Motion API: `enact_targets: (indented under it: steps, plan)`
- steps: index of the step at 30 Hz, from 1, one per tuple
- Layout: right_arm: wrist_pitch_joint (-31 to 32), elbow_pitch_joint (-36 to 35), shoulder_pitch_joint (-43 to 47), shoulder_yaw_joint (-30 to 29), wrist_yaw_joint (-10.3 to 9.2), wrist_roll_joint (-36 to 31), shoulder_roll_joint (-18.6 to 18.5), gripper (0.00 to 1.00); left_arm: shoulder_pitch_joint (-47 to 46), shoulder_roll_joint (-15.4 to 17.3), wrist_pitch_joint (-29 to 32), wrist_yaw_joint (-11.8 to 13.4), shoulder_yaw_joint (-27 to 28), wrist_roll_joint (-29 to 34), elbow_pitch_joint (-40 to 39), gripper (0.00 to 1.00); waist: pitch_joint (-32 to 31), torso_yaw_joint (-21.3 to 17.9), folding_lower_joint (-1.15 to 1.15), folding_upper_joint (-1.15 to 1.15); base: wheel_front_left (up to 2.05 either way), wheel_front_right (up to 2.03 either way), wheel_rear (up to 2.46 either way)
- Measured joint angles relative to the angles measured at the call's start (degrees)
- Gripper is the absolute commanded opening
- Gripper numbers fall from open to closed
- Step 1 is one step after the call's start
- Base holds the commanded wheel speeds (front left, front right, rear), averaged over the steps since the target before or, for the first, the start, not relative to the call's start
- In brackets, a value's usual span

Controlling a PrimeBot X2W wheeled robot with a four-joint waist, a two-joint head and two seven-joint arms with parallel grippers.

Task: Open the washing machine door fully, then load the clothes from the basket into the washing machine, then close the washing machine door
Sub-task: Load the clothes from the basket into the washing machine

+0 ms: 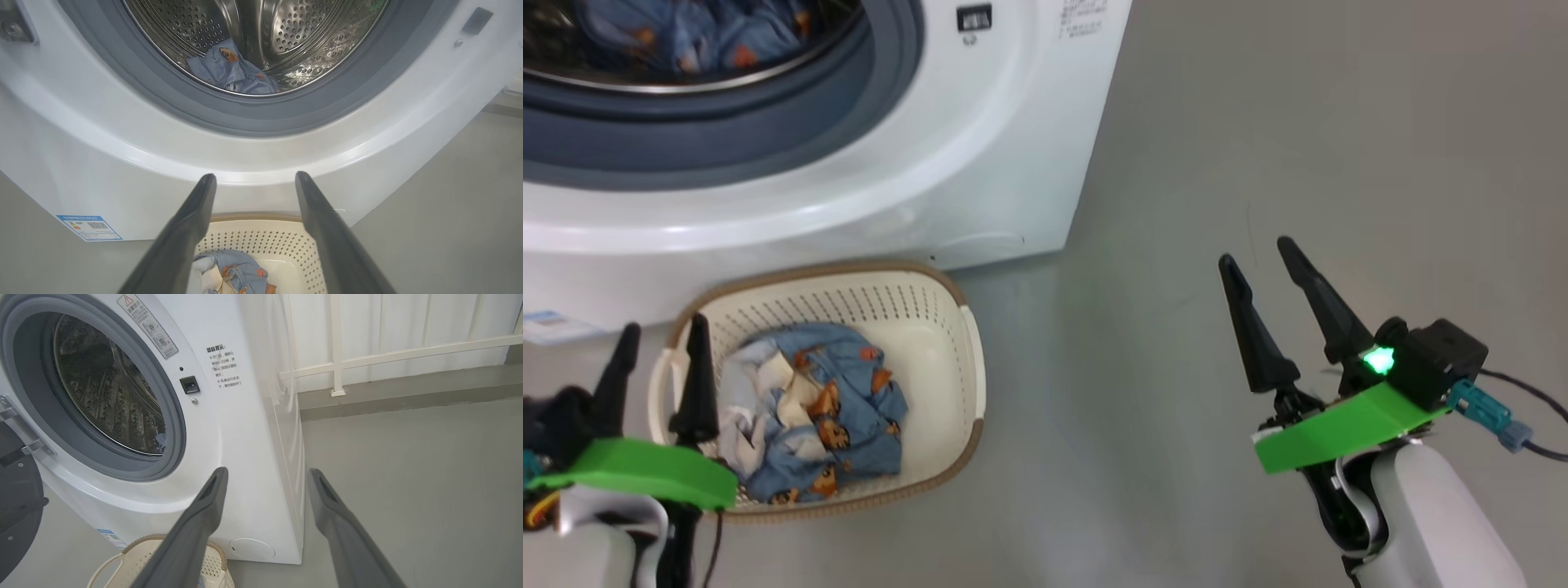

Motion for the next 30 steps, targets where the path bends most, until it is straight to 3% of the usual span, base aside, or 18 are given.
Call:
enact_targets:
  steps: [17,30]
  plan:
    - [0.00,-1.44,-7.24,1.48,0.00,-0.91,2.70,1.00,-12.60,4.30,1.88,-2.52,-1.86,0.56,13.99,1.00,13.17,-2.60,0.00,0.00,0.00,0.00,0.00]
    - [0.00,-2.71,-9.89,1.45,0.00,-0.69,3.12,1.00,-23.49,6.49,3.98,-3.71,-7.83,2.01,28.14,1.00,22.71,-5.94,0.00,0.00,0.00,0.00,0.00]
